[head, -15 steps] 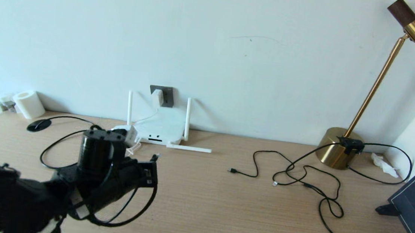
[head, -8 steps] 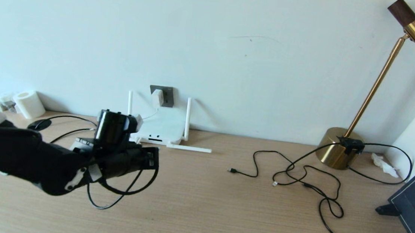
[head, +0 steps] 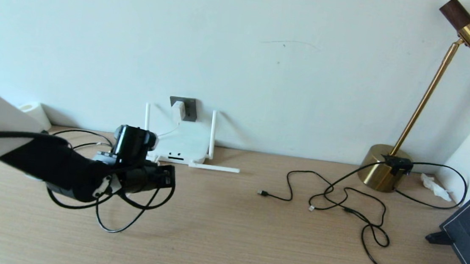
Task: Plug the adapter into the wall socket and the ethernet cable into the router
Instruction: Align cable and router interface
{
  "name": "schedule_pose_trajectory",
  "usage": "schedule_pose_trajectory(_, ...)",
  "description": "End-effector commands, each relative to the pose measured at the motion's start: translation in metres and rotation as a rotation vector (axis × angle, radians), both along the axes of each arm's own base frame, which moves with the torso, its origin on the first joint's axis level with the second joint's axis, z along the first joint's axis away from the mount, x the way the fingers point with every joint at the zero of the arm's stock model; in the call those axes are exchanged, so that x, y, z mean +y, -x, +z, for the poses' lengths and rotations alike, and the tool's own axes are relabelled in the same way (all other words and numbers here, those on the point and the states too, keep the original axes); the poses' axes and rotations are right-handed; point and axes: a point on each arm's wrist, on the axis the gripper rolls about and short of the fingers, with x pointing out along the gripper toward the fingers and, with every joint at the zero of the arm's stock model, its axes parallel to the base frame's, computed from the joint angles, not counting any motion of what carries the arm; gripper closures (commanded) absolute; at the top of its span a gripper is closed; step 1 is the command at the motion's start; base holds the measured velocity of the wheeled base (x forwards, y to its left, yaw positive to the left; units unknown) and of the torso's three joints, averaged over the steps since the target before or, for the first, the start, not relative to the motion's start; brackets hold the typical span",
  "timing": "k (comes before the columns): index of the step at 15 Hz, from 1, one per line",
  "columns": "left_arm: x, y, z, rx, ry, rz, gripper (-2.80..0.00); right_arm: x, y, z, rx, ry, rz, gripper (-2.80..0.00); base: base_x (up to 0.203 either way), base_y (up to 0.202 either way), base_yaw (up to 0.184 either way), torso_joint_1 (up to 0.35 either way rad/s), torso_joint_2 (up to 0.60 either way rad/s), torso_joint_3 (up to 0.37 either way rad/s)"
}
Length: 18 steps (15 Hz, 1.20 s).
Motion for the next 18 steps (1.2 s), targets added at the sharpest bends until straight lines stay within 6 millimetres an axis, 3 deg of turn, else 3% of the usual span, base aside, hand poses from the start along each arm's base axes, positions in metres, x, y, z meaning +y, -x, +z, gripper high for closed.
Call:
schedule_pose_trajectory(1,0.000,-0.004,-0.008,0.018,0.013,0.014,0.00,0.000,0.000,0.000,0.000,0.000,0.001,-2.80,0.000,0.000,0.000,0.000,0.00,0.000)
schedule_pose_trajectory(12,-0.005,-0.029,-0.050,-0.004,0.131,0.081,0.00,0.000,0.000,0.000,0.000,0.000,0.001,-2.80,0.000,0.000,0.000,0.000,0.00,0.000)
schedule_pose_trajectory(18,-0.001,-0.033,-0.046,-0.047,0.074,0.050,0.00,0.000,0.000,0.000,0.002,0.000,0.001,-2.80,0.000,0.000,0.000,0.000,0.00,0.000)
